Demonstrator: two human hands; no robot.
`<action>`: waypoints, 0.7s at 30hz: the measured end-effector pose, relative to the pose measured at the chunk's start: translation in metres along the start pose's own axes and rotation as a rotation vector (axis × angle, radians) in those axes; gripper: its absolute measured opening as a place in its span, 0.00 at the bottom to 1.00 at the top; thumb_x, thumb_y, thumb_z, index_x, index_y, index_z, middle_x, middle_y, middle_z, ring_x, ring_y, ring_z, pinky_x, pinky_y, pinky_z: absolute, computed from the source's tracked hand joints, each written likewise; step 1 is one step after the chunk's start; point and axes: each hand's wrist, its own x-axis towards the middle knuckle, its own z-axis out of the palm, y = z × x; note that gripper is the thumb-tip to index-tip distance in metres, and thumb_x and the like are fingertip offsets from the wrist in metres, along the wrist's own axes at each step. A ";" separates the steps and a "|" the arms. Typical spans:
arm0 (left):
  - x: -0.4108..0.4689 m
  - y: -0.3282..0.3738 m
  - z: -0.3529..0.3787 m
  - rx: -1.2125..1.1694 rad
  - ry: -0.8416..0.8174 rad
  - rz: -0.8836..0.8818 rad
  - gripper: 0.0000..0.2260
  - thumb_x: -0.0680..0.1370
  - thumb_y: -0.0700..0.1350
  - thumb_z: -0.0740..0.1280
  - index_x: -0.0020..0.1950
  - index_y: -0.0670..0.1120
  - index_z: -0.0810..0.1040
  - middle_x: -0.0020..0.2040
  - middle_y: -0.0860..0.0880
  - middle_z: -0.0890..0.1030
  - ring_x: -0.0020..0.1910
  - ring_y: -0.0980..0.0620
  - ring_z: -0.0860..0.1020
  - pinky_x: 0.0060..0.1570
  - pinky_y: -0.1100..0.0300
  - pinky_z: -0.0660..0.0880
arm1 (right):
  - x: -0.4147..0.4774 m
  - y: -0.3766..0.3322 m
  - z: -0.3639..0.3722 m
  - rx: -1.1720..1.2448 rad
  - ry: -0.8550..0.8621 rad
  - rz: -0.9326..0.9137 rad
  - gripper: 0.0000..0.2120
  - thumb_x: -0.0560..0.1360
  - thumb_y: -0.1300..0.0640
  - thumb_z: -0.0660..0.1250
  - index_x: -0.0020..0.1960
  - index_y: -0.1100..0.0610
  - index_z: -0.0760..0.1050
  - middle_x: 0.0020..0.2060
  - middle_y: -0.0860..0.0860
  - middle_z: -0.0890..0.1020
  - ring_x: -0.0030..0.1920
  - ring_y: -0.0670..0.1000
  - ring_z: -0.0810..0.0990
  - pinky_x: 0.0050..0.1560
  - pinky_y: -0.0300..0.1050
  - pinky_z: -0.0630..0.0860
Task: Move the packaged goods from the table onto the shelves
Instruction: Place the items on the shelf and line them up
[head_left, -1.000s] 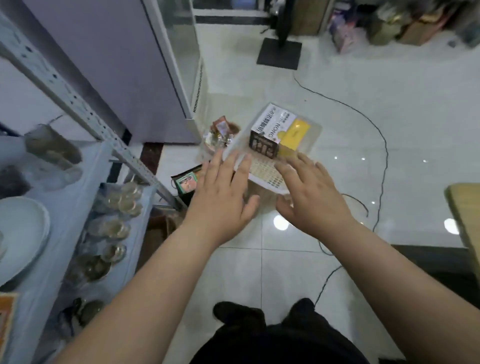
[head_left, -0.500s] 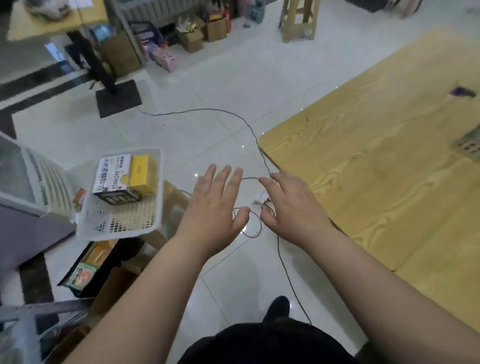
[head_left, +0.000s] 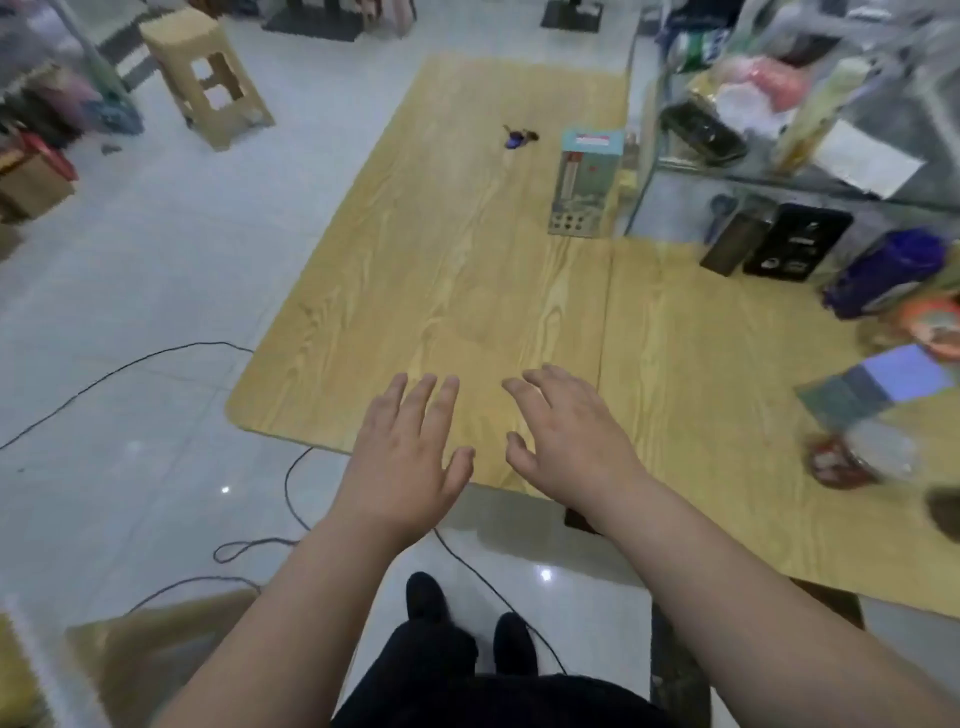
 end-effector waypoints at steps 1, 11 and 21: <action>0.013 0.002 0.003 0.002 -0.019 0.037 0.32 0.79 0.58 0.55 0.78 0.41 0.66 0.73 0.37 0.72 0.75 0.33 0.66 0.70 0.36 0.68 | -0.001 0.008 -0.003 -0.017 -0.007 0.044 0.28 0.72 0.47 0.58 0.67 0.60 0.75 0.60 0.61 0.80 0.65 0.65 0.77 0.60 0.66 0.77; 0.130 0.030 0.011 -0.020 -0.132 0.395 0.35 0.78 0.63 0.46 0.82 0.45 0.56 0.77 0.41 0.66 0.79 0.37 0.58 0.75 0.40 0.60 | -0.005 0.057 -0.043 -0.146 0.010 0.447 0.28 0.73 0.49 0.65 0.71 0.58 0.72 0.66 0.59 0.77 0.71 0.62 0.72 0.67 0.65 0.71; 0.229 0.075 0.032 -0.021 -0.219 0.438 0.39 0.75 0.67 0.40 0.83 0.50 0.46 0.81 0.46 0.57 0.81 0.43 0.49 0.79 0.49 0.48 | 0.004 0.149 -0.049 -0.132 -0.030 0.641 0.28 0.76 0.49 0.64 0.74 0.56 0.69 0.70 0.58 0.73 0.74 0.60 0.67 0.72 0.62 0.66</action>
